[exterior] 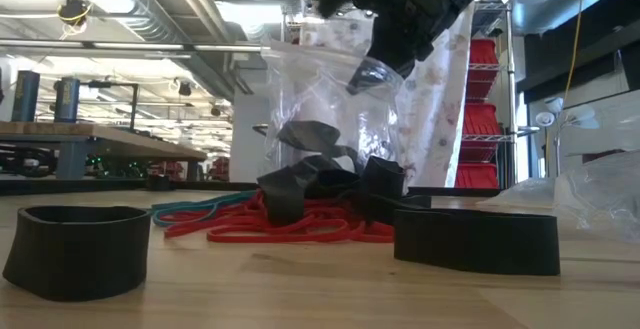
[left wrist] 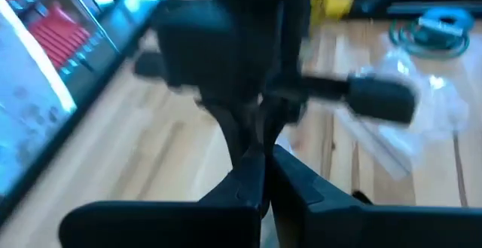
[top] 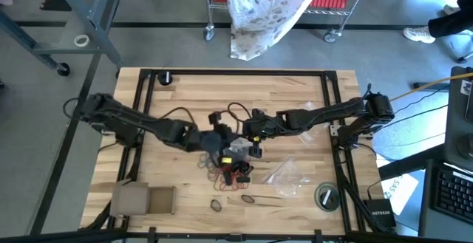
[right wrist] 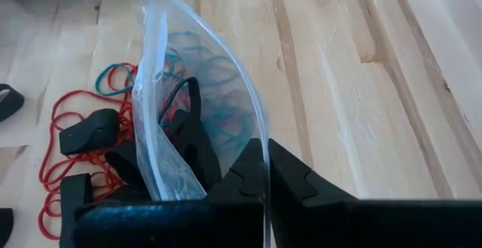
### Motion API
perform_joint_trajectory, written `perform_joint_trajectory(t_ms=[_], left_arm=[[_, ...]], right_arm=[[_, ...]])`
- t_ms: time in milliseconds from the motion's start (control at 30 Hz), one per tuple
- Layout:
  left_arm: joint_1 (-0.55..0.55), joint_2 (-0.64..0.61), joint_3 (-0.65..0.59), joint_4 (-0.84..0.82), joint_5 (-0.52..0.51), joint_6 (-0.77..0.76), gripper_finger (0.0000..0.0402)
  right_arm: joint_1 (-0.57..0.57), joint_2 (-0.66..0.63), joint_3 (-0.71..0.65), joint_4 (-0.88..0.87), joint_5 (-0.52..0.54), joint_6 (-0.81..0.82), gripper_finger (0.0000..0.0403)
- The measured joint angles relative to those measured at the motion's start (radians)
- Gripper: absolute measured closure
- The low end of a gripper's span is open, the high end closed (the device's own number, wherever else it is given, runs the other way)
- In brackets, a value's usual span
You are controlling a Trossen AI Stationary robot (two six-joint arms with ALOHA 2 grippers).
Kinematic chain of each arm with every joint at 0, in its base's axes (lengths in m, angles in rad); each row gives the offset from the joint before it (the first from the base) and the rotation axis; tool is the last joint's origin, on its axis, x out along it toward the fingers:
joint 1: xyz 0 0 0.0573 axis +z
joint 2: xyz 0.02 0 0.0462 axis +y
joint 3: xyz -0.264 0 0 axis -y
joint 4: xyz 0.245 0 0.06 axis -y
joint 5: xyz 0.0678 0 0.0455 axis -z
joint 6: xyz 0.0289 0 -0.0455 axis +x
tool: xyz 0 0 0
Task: Sort rubber bands
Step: Put the black rubber band into the transparent zip lock bag
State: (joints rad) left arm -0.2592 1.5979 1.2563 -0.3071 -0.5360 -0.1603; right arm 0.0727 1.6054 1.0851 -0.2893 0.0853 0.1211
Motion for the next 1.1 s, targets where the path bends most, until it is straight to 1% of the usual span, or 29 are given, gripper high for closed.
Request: perform_joint_trajectory(t_ms=[67,267,400,533,600,700,800,867,933,967,1067,1100], left_arm=[[0.015,0.015,-0.022,-0.001,0.033,-0.035,0.0397],[0.034,0.034,-0.074,-0.004,0.051,-0.118,0.0397],[0.037,0.035,-0.082,-0.008,0.110,-0.121,0.0396],[0.048,0.035,-0.081,-0.029,0.129,-0.125,0.0389],[0.071,0.035,-0.072,-0.057,0.181,-0.157,0.0371],[0.100,0.034,-0.049,-0.095,0.268,-0.183,0.0329],[0.113,0.025,0.000,-0.140,0.374,-0.193,0.0286],[0.111,0.010,0.037,-0.180,0.428,-0.206,0.0265],[0.102,-0.006,0.062,-0.200,0.426,-0.209,0.0251],[0.098,-0.011,0.066,-0.206,0.407,-0.210,0.0247],[0.084,-0.025,0.066,-0.210,0.287,-0.204,0.0244],[0.082,-0.026,0.066,-0.213,0.267,-0.206,0.0244]], right_arm=[[0.000,0.000,0.000,0.000,0.000,0.000,0.0402],[0.000,0.000,0.000,0.000,0.000,0.000,0.0402],[0.000,0.000,0.000,0.000,0.000,0.000,0.0402],[0.000,0.000,0.000,0.000,0.000,0.000,0.0402],[0.000,0.000,0.000,0.000,0.000,0.000,0.0402],[0.000,0.000,0.000,0.000,0.000,0.000,0.0402],[0.000,0.000,0.000,0.000,0.000,0.000,0.0402],[0.000,0.000,0.000,-0.001,0.000,0.000,0.0402],[0.000,0.000,0.000,0.000,0.000,-0.001,0.0402],[0.000,0.000,0.000,-0.001,0.000,-0.002,0.0402],[0.000,0.000,0.000,0.000,0.000,-0.004,0.0402],[0.000,0.000,0.000,0.002,0.000,-0.004,0.0402]])
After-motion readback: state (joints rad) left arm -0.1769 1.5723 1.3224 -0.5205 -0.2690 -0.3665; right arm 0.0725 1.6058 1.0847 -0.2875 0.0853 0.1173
